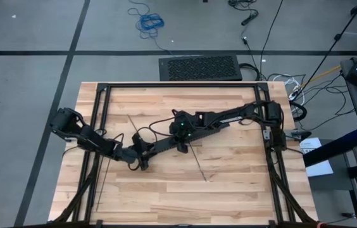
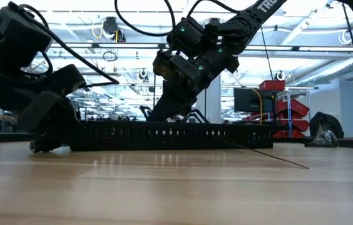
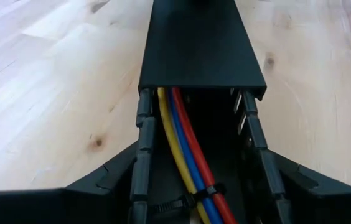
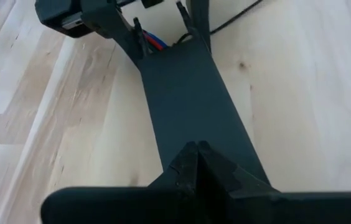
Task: Ziptie cables
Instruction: Insert the cover on the black cable duct
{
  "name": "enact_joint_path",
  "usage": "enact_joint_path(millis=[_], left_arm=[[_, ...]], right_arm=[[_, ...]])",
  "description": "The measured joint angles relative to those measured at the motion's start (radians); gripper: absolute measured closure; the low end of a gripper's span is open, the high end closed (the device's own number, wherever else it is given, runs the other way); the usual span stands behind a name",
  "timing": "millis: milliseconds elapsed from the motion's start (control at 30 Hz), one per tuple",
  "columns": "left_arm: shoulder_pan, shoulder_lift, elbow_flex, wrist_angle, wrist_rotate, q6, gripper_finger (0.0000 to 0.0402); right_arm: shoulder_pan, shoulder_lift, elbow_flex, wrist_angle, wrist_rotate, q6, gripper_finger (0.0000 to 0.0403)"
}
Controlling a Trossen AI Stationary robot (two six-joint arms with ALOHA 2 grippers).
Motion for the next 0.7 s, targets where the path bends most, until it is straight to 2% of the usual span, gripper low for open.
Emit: enact_joint_path(millis=[200, 300, 467, 533, 700], left_arm=[[0.003, 0.002, 0.000, 0.012, -0.001, 0.017, 0.0162], [0.005, 0.002, 0.003, 0.011, 0.001, 0.028, 0.0162], [0.019, 0.002, 0.006, 0.013, 0.007, 0.082, 0.0162], [0.030, 0.002, 0.006, 0.015, 0.026, 0.103, 0.0162], [0.063, 0.002, 0.006, 0.025, 0.073, 0.140, 0.0162]], right_arm=[[0.010, 0.017, -0.001, 0.075, 0.002, 0.013, 0.0403], [0.005, -0.027, -0.003, 0.068, 0.005, 0.009, 0.0403], [0.001, -0.157, -0.004, -0.024, 0.015, -0.029, 0.0402], [-0.008, -0.205, 0.000, -0.095, 0.050, -0.050, 0.0402], [-0.027, -0.211, -0.005, -0.252, 0.111, -0.075, 0.0402]])
